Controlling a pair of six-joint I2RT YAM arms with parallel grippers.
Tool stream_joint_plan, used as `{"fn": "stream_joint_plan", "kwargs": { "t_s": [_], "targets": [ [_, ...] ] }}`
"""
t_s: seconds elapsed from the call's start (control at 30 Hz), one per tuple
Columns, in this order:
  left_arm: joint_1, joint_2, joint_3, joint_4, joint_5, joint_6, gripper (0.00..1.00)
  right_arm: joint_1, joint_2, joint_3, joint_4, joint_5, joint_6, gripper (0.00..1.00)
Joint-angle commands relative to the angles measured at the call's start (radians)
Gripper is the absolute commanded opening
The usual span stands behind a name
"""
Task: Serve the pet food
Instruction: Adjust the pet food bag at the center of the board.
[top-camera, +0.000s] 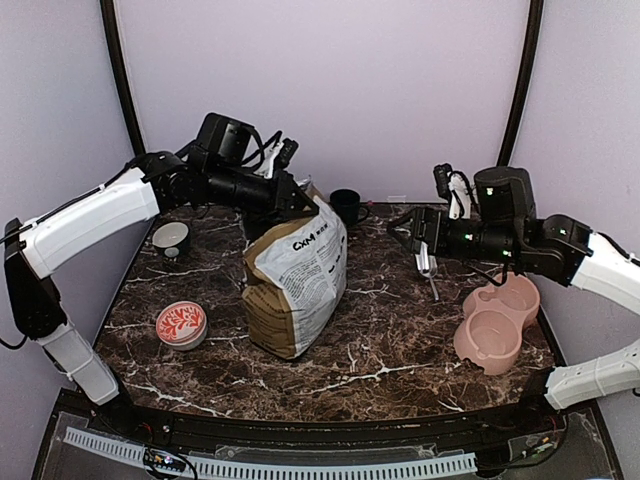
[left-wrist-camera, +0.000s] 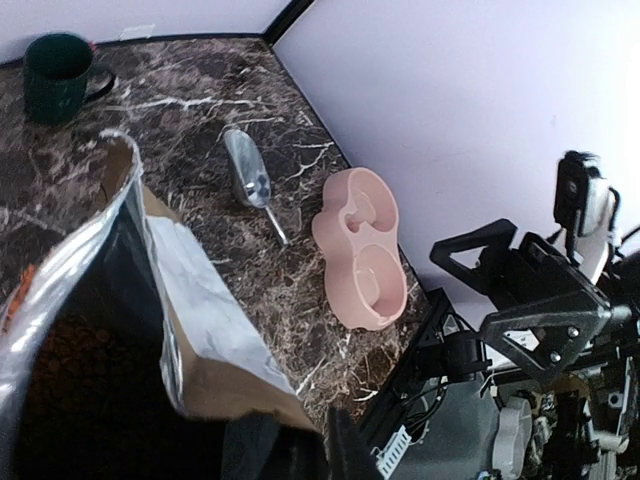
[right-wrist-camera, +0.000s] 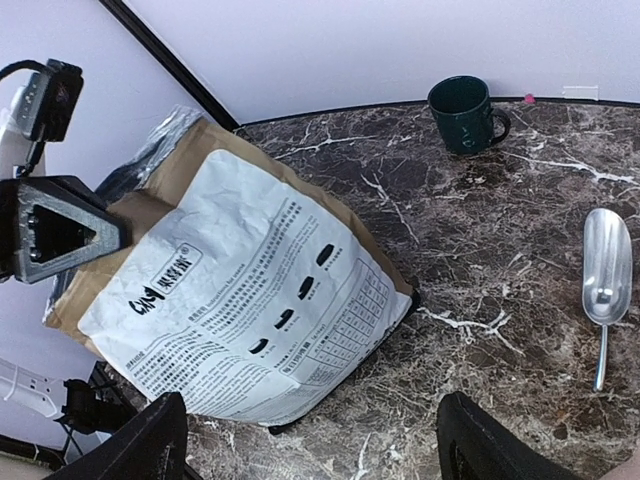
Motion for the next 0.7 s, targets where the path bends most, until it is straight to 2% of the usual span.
{"fn": "stream_joint_plan", "kwargs": {
  "t_s": [0.0,0.27,0.43,0.67],
  "targets": [
    [-0.010,-0.091,0.157,0.072,0.041,0.063,0.16,-0.003,0.001,0.069,0.044,-0.010,0.001,0.86],
    [-0.010,-0.088,0.362,-0.293,-0.284,0.261,0.46,-0.001,0.147,0.306,-0.041,-0.093,-0.017,0.86],
    [-0.010,-0.075,0.376,-0.435,-0.388,0.321,0.50,0.033,0.314,0.522,-0.196,-0.076,-0.019,0.84],
    [-0.012,-0.072,0.309,-0.452,-0.406,0.345,0.52,0.151,0.551,0.809,-0.404,0.065,-0.056,0.83]
  ]
}}
